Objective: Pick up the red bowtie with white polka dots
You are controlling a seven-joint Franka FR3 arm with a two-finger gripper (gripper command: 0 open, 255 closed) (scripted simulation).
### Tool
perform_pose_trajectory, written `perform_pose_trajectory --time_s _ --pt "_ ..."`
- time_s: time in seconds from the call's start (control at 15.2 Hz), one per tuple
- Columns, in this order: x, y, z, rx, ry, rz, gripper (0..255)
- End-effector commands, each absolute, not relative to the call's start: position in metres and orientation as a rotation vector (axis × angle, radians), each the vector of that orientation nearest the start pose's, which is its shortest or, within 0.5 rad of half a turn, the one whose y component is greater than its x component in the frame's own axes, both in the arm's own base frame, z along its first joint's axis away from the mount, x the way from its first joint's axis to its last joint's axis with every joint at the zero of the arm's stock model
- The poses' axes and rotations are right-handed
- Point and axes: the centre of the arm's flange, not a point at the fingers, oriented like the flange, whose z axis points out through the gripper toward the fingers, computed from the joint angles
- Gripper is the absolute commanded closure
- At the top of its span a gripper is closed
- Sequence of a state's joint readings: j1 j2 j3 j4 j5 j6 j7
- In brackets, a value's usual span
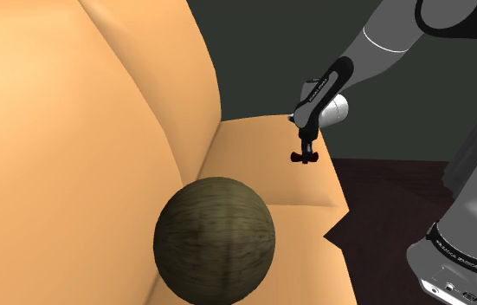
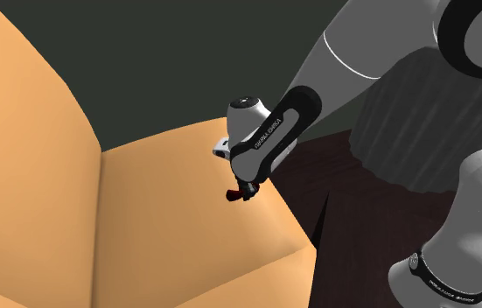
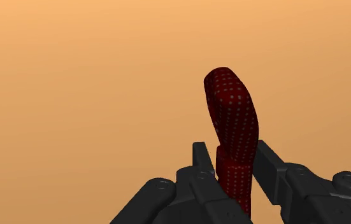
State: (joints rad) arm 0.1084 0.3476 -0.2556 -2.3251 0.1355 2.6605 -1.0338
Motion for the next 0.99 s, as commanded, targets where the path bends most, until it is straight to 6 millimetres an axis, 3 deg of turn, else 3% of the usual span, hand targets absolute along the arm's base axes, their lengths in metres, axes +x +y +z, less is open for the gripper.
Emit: perform_pose_trajectory --time_s 0.0,0.46,0.92 --pt "0.514 -0.084 0.195 -2.925 -1.204 0.016 255" --pt "0.514 -0.085 0.195 -2.925 -1.204 0.016 255" --pt "0.514 -0.085 0.231 -2.925 -1.204 0.016 255"
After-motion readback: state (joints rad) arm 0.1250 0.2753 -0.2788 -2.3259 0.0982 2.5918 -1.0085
